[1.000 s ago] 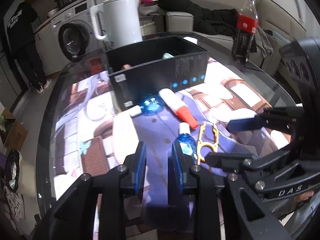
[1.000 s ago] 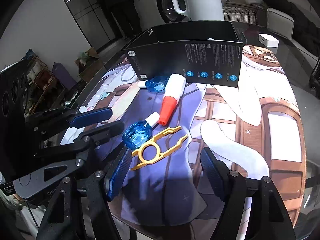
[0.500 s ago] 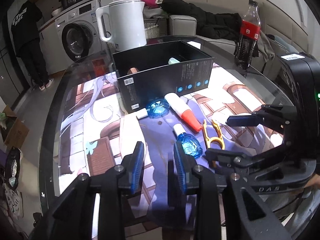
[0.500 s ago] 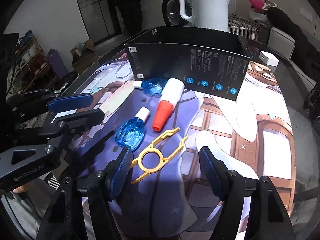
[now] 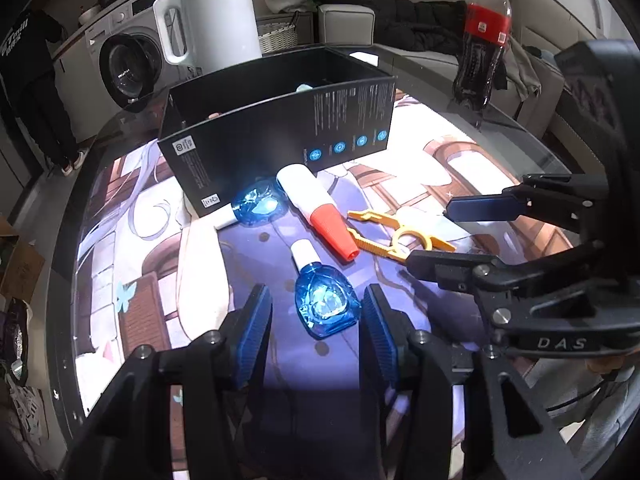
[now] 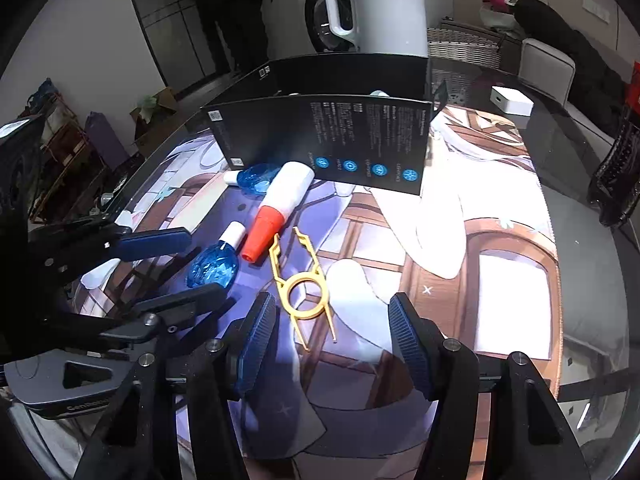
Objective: Organize rigid objects
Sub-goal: 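Grasp the blue glass bottle with the left tool while the right tool grasps the yellow clip, then lift the blue bottle with the left tool while the right tool lifts the yellow clip toward the box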
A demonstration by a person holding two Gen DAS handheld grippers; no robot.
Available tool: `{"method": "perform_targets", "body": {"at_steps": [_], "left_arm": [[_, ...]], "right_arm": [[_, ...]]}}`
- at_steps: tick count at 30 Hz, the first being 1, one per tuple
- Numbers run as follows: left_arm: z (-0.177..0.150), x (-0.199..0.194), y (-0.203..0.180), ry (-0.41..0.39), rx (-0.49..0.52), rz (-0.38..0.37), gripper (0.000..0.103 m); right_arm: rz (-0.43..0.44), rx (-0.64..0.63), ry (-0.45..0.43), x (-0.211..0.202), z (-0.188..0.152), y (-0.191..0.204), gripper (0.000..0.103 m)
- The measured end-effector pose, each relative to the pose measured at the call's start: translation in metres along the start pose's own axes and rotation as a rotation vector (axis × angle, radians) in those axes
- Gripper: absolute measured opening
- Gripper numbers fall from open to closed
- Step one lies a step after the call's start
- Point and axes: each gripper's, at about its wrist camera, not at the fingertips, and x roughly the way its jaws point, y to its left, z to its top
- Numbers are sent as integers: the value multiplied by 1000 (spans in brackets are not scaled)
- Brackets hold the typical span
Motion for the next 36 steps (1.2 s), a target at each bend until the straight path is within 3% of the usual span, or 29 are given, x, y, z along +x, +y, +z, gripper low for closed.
{"method": "perform_targets", "body": {"at_steps": [3, 12, 16, 19, 23, 24, 26, 33, 36], "left_arm": [[2, 5, 4, 22, -13, -30, 29], [-3, 2, 22, 30, -59, 15, 29], [-6, 0, 25, 32, -62, 21, 29], [-6, 2, 24, 41, -62, 28, 30], [-5, 3, 23, 40, -57, 36, 41], [-5, 3, 23, 39, -57, 37, 41], [-4, 4, 22, 43, -55, 29, 29], [-3, 3, 20, 39, -34, 41, 28], [-1, -5, 20, 1, -32, 53, 28]], "right_arm": [[22, -23, 2, 4, 4, 5, 60], [55, -121, -15, 16, 11, 29, 59], [56, -143, -29, 18, 11, 30, 47], [65, -139, -29, 17, 10, 28, 27], [81, -122, -29, 14, 7, 22, 26], [81, -122, -29, 13, 7, 22, 26], [81, -123, -29, 13, 7, 22, 26], [79, -114, -30, 10, 6, 20, 26], [82, -105, -60, 3, 8, 18, 26]]}}
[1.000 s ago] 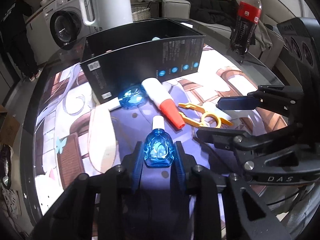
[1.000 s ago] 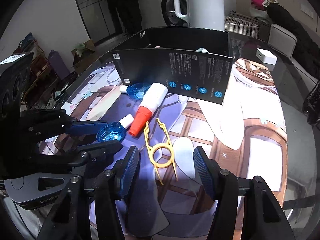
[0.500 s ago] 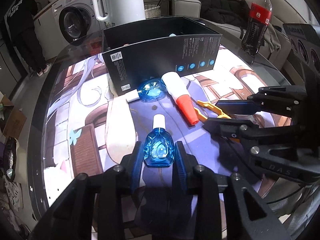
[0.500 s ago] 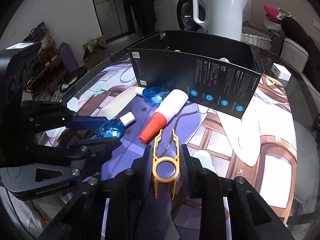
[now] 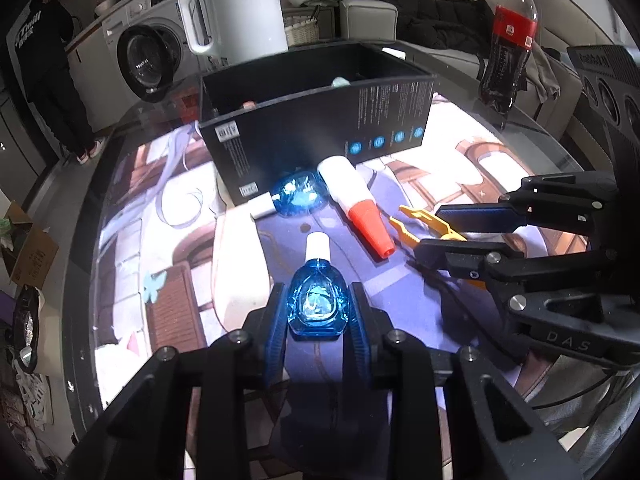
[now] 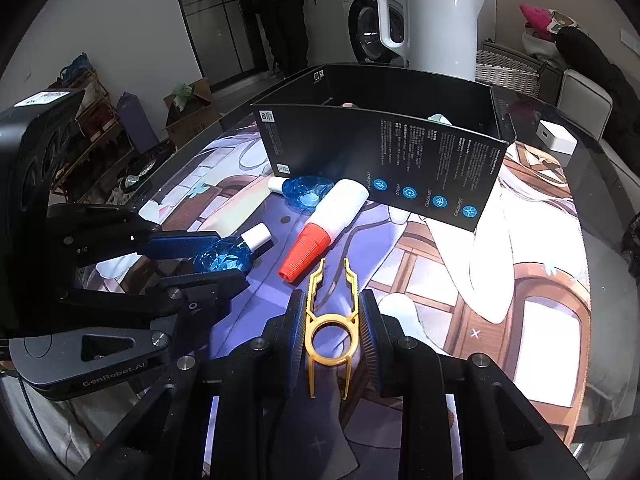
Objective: Organize rigid objects
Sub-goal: 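Lift the blue bottle with the left tool while the right tool lifts the yellow clip toward the box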
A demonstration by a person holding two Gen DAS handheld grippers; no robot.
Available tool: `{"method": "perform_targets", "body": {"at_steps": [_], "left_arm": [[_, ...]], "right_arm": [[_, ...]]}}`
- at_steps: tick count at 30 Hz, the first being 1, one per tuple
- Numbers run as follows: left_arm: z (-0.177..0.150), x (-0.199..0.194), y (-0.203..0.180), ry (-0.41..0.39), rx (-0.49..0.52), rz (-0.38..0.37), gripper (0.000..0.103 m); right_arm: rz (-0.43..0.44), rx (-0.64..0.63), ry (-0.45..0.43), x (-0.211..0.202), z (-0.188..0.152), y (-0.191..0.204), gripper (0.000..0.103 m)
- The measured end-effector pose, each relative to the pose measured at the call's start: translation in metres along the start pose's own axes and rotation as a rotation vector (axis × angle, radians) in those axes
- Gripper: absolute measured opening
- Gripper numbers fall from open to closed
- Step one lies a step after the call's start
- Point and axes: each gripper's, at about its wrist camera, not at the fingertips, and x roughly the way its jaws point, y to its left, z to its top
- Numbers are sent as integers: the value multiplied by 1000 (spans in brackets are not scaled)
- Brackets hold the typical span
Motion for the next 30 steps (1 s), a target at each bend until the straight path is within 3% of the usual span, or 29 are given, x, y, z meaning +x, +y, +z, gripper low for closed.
{"method": "perform_targets", "body": {"at_steps": [4, 8, 13, 16, 20, 30], "left_arm": [[5, -26, -1, -128, 9, 28, 28], [8, -69, 0, -341, 3, 70, 28], [1, -129, 4, -645, -27, 164, 29], [-4, -149, 5, -739, -26, 190, 29], [-5, -155, 6, -773, -8, 192, 29], [23, -147, 9, -729, -42, 131, 29]], "right_arm": [[-13, 15, -114, -25, 6, -3, 26], [-40, -1, -331, -67, 13, 2, 26], [-69, -71, -668, -134, 7, 22, 26], [-81, -140, -777, -160, 2, 38, 26], [-66, -130, -783, -170, 3, 43, 26], [-73, -95, -754, -164, 27, 33, 26]]}}
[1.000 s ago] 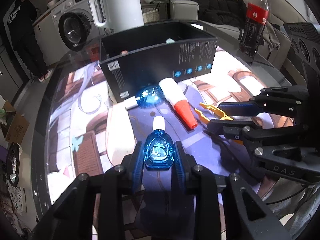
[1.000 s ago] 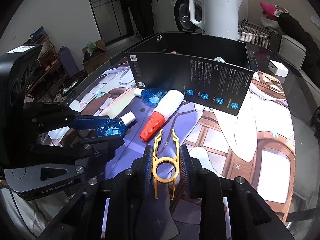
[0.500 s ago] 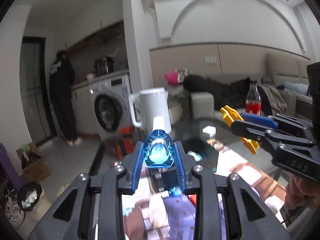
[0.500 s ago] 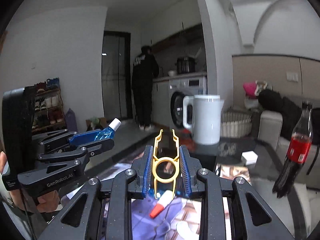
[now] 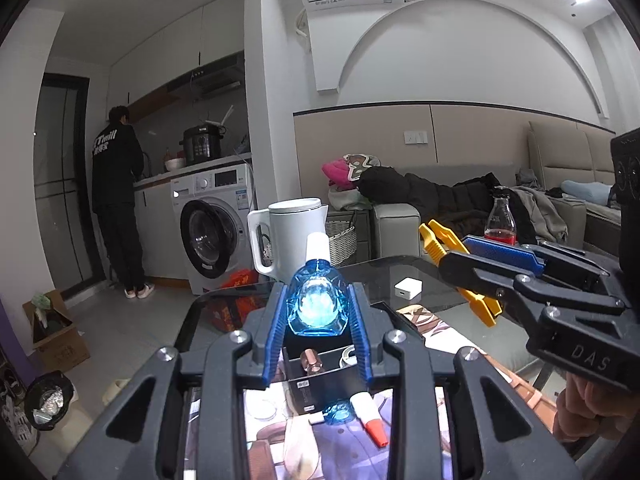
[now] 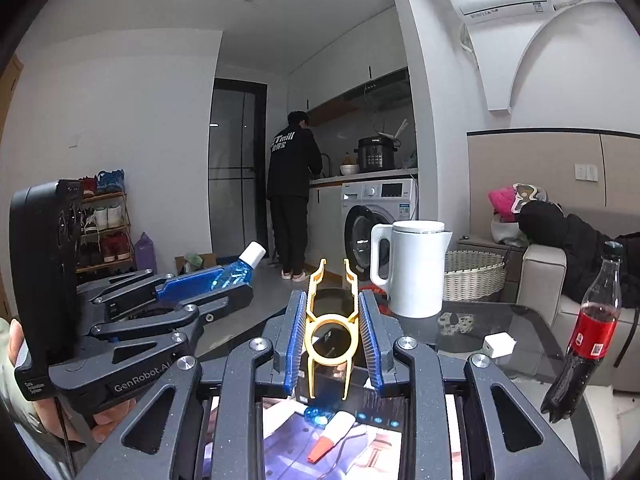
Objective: Organize rigid objects
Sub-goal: 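Lift the blue bottle with the left tool while the right tool lifts the yellow clip toward the box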
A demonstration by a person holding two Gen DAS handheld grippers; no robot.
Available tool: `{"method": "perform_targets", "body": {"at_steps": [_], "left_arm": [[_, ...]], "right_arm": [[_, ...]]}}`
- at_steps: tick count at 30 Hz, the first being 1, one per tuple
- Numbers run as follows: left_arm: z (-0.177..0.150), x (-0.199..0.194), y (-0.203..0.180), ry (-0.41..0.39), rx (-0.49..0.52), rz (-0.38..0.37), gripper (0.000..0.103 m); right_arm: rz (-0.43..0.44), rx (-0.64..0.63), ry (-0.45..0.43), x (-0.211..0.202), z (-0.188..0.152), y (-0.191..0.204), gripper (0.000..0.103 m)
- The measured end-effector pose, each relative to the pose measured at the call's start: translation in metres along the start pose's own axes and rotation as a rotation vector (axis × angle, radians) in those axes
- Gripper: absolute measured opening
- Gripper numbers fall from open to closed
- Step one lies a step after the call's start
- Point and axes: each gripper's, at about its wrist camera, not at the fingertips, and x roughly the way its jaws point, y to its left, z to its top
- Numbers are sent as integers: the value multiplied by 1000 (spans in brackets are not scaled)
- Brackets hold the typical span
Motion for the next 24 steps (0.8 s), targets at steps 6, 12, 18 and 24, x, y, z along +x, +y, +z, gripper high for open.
{"method": "perform_targets", "body": {"at_steps": [6, 12, 18, 24], "left_arm": [[17, 35, 6, 16, -45, 2, 29], [28, 74, 12, 46, -102, 11, 29], [32, 103, 17, 50, -150, 29, 29], [22, 134, 18, 151, -172, 4, 29]], "right_arm": [[-29, 20, 0, 27, 14, -9, 26], [-79, 46, 5, 67, 27, -27, 26], [-107, 77, 40, 110, 28, -46, 26], [-121, 105, 136, 144, 21, -64, 26]]}}
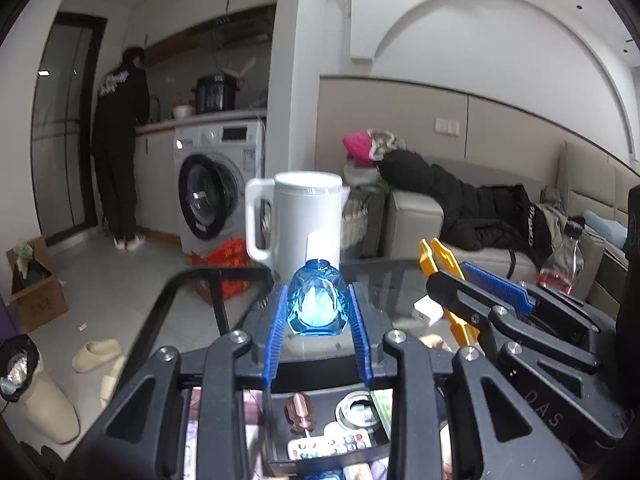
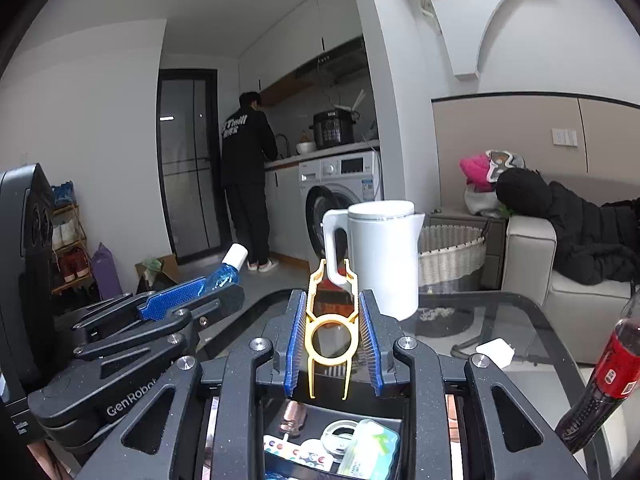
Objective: Organize rigid objects
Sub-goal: 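Lift the blue bottle with the left tool while the right tool lifts the yellow clip toward the box, then lower the blue bottle into the black box with the left tool while the right tool lowers the clip in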
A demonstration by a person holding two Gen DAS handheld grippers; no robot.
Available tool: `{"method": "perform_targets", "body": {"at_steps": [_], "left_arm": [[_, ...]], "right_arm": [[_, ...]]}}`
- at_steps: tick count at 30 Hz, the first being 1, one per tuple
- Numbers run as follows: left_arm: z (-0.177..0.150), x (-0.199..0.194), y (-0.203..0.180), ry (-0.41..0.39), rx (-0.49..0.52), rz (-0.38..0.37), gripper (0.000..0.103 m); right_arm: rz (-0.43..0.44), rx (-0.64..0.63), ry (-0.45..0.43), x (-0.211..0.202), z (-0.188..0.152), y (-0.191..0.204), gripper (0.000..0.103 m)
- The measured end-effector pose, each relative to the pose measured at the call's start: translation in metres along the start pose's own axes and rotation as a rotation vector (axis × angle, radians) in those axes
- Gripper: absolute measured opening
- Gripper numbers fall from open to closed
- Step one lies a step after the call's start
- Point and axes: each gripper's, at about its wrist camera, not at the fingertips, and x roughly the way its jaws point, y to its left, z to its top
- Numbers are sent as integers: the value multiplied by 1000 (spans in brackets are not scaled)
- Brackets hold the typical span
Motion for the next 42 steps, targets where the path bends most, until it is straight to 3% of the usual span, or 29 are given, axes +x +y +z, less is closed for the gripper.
{"method": "perform_targets", "body": {"at_steps": [9, 17, 23, 42], "left_arm": [[-21, 67, 3, 381, -49, -17, 29], [-42, 86, -5, 527, -10, -16, 29], [-51, 91, -5, 573, 5, -18, 29], [-55, 98, -1, 602, 8, -3, 30]], "right_arm": [[30, 95, 357, 61, -31, -22, 26], [38, 176, 515, 91, -59, -38, 26], [29, 180, 545, 93, -70, -40, 26], [35, 217, 620, 98, -78, -41, 26]]}}
